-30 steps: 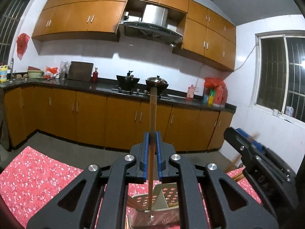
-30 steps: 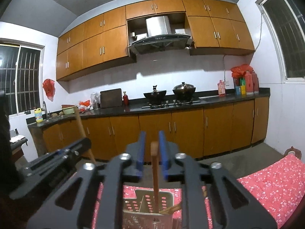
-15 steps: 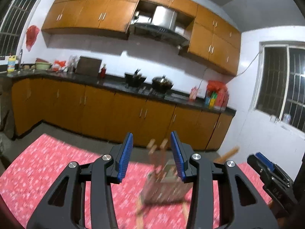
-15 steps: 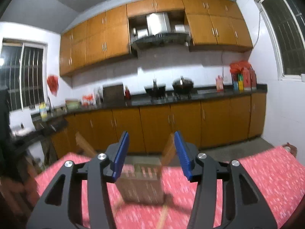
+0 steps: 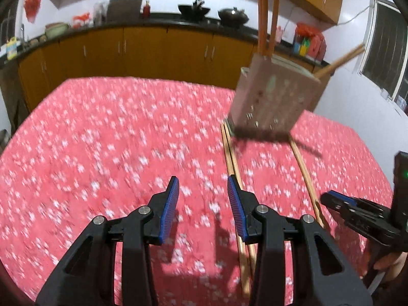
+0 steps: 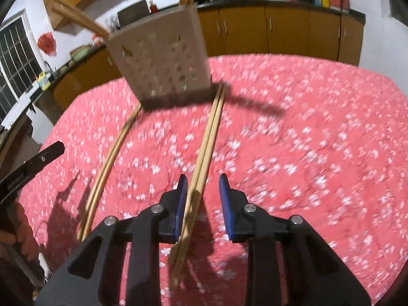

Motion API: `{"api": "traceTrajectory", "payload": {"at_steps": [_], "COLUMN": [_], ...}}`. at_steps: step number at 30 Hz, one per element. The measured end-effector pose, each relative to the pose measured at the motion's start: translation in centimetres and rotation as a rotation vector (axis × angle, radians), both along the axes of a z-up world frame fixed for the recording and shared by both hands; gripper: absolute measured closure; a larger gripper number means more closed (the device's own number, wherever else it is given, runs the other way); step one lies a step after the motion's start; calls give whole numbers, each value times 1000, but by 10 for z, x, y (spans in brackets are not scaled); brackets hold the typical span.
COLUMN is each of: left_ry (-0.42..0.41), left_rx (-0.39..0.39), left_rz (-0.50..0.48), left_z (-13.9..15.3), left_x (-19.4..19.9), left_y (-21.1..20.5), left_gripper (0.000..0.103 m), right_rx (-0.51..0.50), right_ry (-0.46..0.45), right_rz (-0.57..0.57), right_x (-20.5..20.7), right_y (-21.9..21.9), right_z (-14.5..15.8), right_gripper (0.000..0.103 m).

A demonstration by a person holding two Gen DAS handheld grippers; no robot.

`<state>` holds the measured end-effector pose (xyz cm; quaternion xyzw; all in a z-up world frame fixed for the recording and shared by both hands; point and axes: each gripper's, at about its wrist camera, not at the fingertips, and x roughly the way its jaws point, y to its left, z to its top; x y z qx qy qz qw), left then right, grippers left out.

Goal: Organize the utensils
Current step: 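Grasp a wooden chopstick with the left tool while the right tool grasps another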

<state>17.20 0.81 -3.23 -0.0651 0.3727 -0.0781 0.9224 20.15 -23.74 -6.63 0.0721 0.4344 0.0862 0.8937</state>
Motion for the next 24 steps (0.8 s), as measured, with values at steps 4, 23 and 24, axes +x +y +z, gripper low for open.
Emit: {"api": "traceTrajectory", "payload": {"at_steps": [4,23,24], "left_ry": [33,104,106], "left_rx": [-6,-27,-28], "left_rz": [-20,-66,-66], "left_z": [-9,-29,-29], "left_x": [-1,-1,-1], "left_y": [-5,-18,-18], "left_gripper": [62,63,63], "right_rx": [-72,21,11], "right_ry": [1,-54,-44], "right_rz": [-1,-60,-62], "right_x": [-1,-6,-4], "right_y": [9,-10,-11], "right_z": [-8,2,1], "right_gripper": [87,85,85]}}
